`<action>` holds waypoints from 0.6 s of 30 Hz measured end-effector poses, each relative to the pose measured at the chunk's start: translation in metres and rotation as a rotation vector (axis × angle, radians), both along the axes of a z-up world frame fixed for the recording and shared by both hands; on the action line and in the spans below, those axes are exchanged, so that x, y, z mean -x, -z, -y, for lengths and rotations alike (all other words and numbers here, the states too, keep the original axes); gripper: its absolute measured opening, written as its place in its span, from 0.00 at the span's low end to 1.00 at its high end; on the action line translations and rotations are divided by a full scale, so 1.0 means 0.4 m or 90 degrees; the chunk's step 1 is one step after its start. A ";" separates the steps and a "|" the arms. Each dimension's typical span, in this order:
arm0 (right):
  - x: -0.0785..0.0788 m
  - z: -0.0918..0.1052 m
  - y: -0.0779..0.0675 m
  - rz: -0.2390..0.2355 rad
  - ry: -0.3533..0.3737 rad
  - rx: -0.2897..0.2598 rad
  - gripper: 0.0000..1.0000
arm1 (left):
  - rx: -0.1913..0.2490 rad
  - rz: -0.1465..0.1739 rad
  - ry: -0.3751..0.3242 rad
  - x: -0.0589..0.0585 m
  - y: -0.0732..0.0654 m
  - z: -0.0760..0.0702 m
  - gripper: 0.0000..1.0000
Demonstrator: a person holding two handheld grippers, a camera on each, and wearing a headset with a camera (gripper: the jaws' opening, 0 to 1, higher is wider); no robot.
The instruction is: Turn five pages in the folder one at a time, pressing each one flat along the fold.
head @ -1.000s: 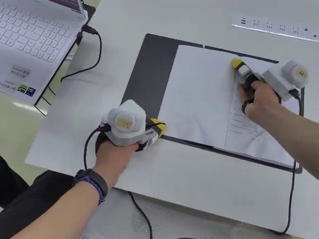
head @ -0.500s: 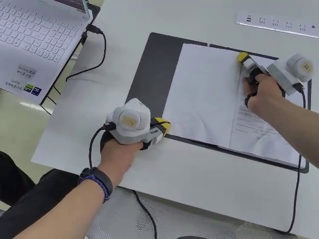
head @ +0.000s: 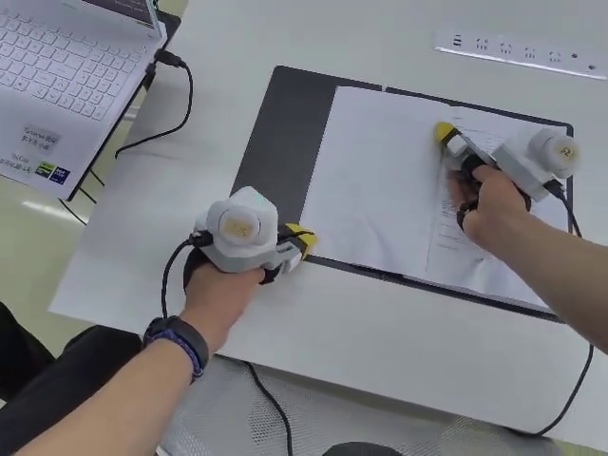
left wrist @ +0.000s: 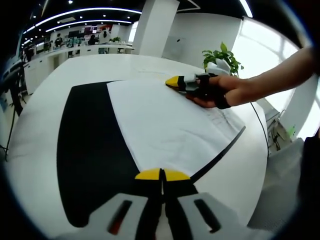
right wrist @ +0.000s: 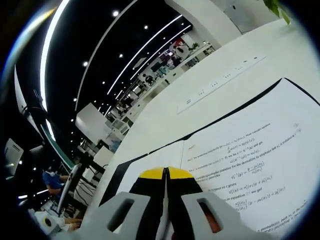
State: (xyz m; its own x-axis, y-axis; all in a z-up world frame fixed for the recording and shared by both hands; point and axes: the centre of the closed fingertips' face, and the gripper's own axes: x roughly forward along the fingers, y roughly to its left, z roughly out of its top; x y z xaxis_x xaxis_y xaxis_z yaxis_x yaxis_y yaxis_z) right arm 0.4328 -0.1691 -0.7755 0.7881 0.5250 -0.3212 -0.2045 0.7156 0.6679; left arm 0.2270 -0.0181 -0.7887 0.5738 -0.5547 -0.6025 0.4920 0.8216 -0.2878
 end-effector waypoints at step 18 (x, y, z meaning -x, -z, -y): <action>0.139 -0.015 -0.034 0.016 -0.046 0.014 0.00 | 0.010 -0.005 -0.002 -0.001 0.003 -0.001 0.00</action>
State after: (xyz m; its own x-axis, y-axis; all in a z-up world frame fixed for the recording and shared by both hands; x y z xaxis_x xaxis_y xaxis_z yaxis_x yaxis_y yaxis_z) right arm 0.3771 -0.1629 -0.7617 0.7563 0.5742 -0.3135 -0.2731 0.7126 0.6463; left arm 0.2275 -0.0176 -0.7898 0.5713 -0.5624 -0.5978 0.4873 0.8185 -0.3043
